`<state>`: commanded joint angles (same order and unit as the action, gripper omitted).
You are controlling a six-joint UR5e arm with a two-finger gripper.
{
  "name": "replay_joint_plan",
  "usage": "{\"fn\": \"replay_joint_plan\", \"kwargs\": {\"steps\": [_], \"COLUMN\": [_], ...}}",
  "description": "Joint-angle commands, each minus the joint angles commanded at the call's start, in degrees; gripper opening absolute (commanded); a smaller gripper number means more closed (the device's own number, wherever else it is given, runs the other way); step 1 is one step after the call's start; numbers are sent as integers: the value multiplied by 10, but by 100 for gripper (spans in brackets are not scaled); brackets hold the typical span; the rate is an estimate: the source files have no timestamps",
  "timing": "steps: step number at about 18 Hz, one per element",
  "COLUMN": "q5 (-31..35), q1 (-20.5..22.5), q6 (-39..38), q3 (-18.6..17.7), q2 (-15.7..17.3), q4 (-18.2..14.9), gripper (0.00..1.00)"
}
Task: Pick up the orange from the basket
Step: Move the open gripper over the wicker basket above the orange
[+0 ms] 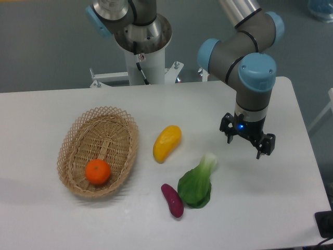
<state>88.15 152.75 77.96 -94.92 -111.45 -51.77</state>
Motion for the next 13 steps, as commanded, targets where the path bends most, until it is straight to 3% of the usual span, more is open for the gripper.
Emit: {"fn": "replay_joint_plan", "kwargs": {"steps": [7,13], "q5": [-1,-2], "q1": [-8,-53], "q6": [-11,-78], "q3": [0,-5], "q2": [3,6], "q4": [-2,-19], "gripper": [100,100]}}
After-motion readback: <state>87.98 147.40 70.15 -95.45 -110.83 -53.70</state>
